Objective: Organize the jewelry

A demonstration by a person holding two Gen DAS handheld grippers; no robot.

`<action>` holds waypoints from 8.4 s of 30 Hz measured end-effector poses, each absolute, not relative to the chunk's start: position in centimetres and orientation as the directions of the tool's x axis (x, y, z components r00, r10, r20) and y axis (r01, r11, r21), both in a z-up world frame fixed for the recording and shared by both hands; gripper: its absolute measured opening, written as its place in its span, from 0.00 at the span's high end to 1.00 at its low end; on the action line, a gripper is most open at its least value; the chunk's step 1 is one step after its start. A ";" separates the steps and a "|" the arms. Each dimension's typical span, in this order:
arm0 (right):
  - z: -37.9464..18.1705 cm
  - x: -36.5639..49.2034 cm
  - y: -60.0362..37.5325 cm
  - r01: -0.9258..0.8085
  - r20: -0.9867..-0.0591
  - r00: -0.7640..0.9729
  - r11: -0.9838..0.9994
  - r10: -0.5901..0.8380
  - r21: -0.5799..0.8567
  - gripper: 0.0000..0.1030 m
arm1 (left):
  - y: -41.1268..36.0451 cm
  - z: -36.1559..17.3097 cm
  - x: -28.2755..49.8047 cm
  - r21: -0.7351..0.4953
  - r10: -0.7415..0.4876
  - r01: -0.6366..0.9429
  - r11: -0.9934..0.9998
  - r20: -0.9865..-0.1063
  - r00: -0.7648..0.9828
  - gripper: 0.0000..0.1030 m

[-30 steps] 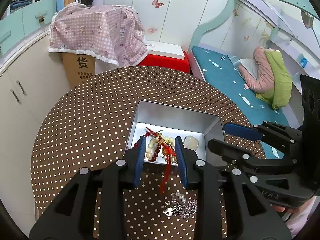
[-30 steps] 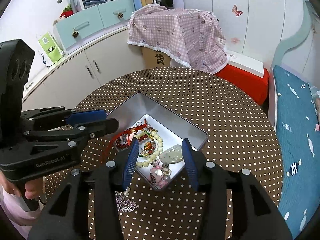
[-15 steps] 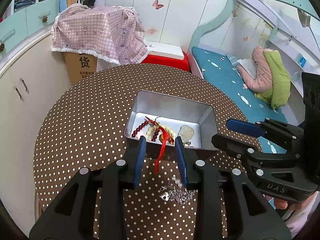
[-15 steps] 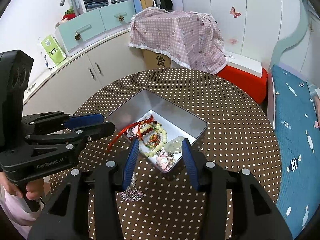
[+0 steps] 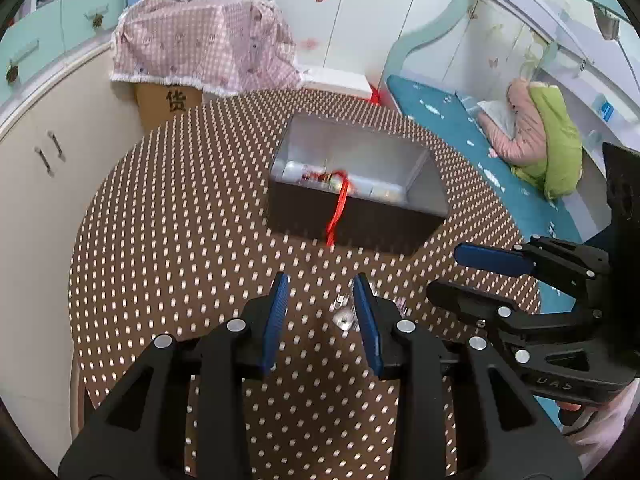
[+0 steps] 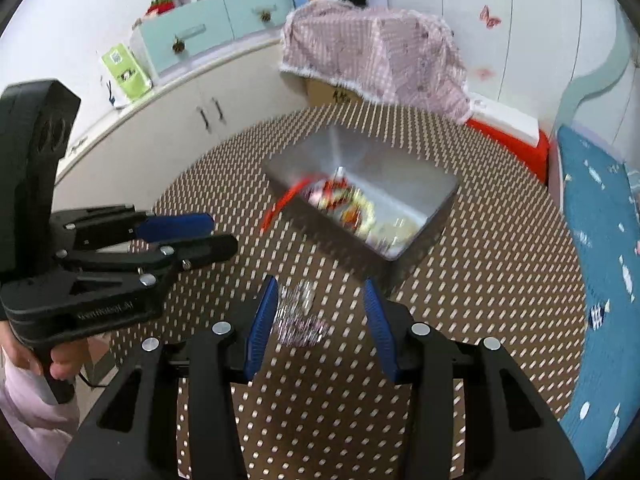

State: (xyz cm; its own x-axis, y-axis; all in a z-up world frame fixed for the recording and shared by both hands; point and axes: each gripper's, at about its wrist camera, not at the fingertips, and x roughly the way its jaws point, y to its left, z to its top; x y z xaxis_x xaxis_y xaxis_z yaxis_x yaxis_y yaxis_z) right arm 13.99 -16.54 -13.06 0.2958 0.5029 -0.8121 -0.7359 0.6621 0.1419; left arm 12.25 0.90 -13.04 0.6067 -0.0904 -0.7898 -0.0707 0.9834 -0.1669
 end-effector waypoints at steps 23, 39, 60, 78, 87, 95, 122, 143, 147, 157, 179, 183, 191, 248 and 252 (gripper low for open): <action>-17.1 15.6 -11.9 -0.692 -0.875 0.289 0.717 0.387 0.089 0.76 | 2.5 -16.0 11.9 -0.180 -0.128 -0.047 0.983 -0.835 0.535 0.66; -16.8 14.9 -13.6 -0.628 -0.857 0.305 0.764 0.415 0.147 0.92 | 2.4 -16.3 13.1 -0.179 -0.164 0.020 0.984 -0.843 0.512 0.66; -8.3 15.3 -17.4 -0.606 -0.716 0.428 0.763 0.551 0.225 0.92 | -3.5 -17.8 15.8 -0.156 -0.237 0.204 0.967 -0.847 0.476 0.48; -8.5 15.7 -17.9 -0.601 -0.711 0.423 0.761 0.562 0.245 0.92 | -4.3 -16.3 15.5 -0.063 -0.134 0.152 0.986 -0.846 0.516 0.86; -7.0 15.5 -17.5 -0.607 -0.687 0.450 0.759 0.571 0.234 0.92 | -3.2 -12.1 14.8 -0.080 -0.146 0.137 0.987 -0.796 0.587 0.86; -4.8 15.7 -16.9 -0.621 -0.652 0.491 0.757 0.578 0.203 0.92 | -1.4 -6.7 15.5 -0.102 -0.165 0.132 0.986 -0.721 0.673 0.88; -6.1 18.6 -15.9 -0.620 -0.680 0.450 0.750 0.579 0.228 0.92 | -1.0 -16.1 17.5 -0.111 -0.138 0.083 0.990 -0.862 0.488 0.47; -5.7 18.8 -16.8 -0.620 -0.661 0.454 0.744 0.598 0.248 0.92 | -2.4 -4.2 15.7 -0.098 -0.191 0.171 0.980 -0.692 0.697 0.96; -5.4 18.9 -16.6 -0.626 -0.651 0.458 0.740 0.605 0.247 0.92 | -2.1 -1.3 16.3 -0.084 -0.186 0.173 0.981 -0.644 0.742 0.96; -6.3 20.7 -15.5 -0.586 -0.694 0.460 0.777 0.553 0.230 0.60 | -1.4 -4.4 21.5 -0.094 -0.124 0.081 0.992 -0.734 0.667 0.53; -0.7 13.6 -15.5 -0.359 -0.484 0.823 0.932 0.297 -0.039 0.20 | 0.2 0.2 14.7 -0.026 0.031 -0.058 0.998 -0.592 0.805 0.36; 0.1 12.4 -15.2 -0.328 -0.446 0.855 0.942 0.262 -0.074 0.17 | 0.0 1.2 13.5 -0.023 0.018 -0.037 0.999 -0.568 0.823 0.34; 0.9 10.4 -13.7 -0.264 -0.438 0.875 0.962 0.207 -0.073 0.13 | 1.0 2.3 11.9 -0.011 -0.051 0.054 0.998 -0.546 0.836 0.34; 1.2 8.3 -11.4 -0.077 -0.442 0.896 0.994 0.037 -0.073 0.09 | 5.0 2.1 10.8 -0.023 -0.128 0.136 0.990 -0.530 0.838 0.22; 1.3 8.4 -11.5 -0.080 -0.444 0.895 0.994 0.039 -0.074 0.09 | 5.2 2.1 10.8 -0.022 -0.123 0.132 0.991 -0.530 0.839 0.19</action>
State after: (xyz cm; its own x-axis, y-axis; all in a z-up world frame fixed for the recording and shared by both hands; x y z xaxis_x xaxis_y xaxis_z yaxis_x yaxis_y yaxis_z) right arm 8.38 -11.48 1.29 0.8952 0.0391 -0.4439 -0.0799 0.9941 -0.0736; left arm 10.82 5.16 2.12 0.8389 -0.1232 -0.5302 0.1317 0.9910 -0.0219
